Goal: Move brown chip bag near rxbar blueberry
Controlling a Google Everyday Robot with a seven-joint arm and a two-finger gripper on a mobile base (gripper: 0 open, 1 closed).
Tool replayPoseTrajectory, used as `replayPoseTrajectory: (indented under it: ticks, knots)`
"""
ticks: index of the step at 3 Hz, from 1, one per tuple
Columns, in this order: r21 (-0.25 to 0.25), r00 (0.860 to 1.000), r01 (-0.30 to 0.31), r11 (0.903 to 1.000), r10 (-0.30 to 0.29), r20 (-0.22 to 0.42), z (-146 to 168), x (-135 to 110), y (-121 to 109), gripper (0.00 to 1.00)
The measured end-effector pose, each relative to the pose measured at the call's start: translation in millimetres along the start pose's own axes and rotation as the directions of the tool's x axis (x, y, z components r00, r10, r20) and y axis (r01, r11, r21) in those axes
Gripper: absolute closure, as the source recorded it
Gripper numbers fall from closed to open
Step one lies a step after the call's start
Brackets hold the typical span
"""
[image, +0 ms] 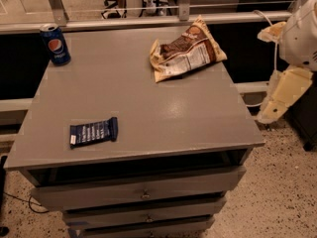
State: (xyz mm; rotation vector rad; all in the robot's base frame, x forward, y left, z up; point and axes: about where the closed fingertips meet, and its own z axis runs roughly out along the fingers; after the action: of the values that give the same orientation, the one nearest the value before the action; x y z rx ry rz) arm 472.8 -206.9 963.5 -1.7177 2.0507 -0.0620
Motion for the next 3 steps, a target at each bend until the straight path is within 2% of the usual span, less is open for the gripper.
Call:
replayPoseTrajectory:
  ticks: [1, 2, 3]
  knots:
    - [0.053, 0.985, 0.092, 0.9943, -0.099, 0.140, 31, -24, -37, 0.00]
    - [0.100, 0.955, 0.164, 0.9813, -0.184, 0.231, 61, -52, -72, 0.00]
    - [0.123, 0.928, 0.203, 0.9713, -0.231, 0.294, 107, -90, -115, 0.00]
